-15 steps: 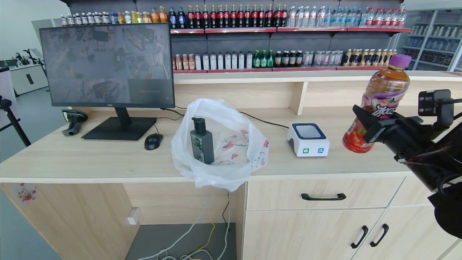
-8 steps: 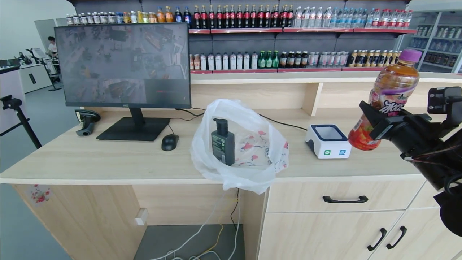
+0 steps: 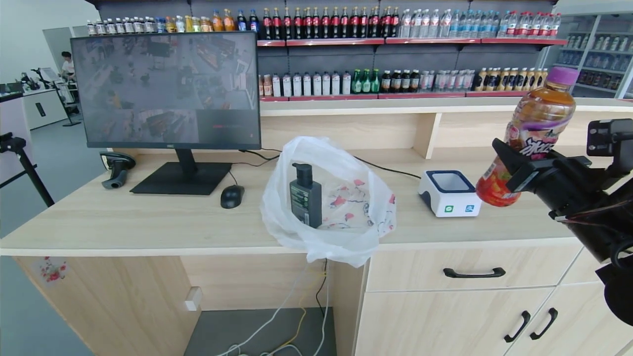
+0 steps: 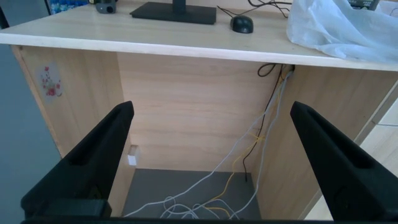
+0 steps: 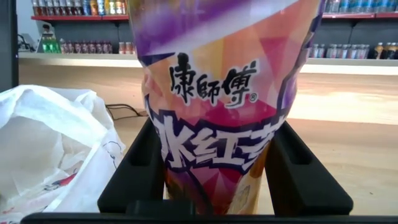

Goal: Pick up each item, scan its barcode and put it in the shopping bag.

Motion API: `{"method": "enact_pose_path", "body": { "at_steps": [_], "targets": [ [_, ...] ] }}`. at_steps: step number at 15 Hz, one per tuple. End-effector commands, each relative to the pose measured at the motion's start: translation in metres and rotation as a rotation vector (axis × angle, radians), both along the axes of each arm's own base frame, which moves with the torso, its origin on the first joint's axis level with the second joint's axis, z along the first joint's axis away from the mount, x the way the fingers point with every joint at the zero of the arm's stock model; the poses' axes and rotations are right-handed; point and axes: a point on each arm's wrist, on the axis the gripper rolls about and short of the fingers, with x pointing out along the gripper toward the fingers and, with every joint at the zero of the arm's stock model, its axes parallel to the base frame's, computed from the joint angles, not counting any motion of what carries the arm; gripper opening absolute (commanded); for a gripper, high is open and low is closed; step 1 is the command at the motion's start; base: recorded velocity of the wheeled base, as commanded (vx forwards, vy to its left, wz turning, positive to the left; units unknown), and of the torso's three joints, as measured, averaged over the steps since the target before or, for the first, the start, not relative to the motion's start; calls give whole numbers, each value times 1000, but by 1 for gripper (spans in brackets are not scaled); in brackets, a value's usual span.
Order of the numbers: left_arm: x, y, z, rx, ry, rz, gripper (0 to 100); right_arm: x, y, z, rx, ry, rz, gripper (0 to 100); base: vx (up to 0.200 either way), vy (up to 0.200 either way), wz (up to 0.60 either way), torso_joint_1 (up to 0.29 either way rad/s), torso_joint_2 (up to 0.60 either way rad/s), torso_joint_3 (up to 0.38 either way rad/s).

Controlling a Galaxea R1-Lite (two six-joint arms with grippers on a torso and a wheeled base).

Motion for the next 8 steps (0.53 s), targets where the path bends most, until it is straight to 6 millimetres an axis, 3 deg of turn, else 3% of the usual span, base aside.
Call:
{"method": "enact_pose_path", "body": {
  "at_steps": [1,2,5,8],
  "targets": [
    [0,0,0,0,-1,0,100,-1,4,0,-1,0,15,0,0,0,0,0,0,0],
    [0,0,0,0,-1,0,100,0,4,0,-1,1,15,0,0,0,0,0,0,0],
    [0,0,0,-1,-1,0,100,1,9,-2,-2,7,35,0,200,0,0,-6,1,4],
    [0,0,0,-1,0,0,100,0,10,-3,-2,9,38,0,0,0,0,0,0,0]
  ]
}}
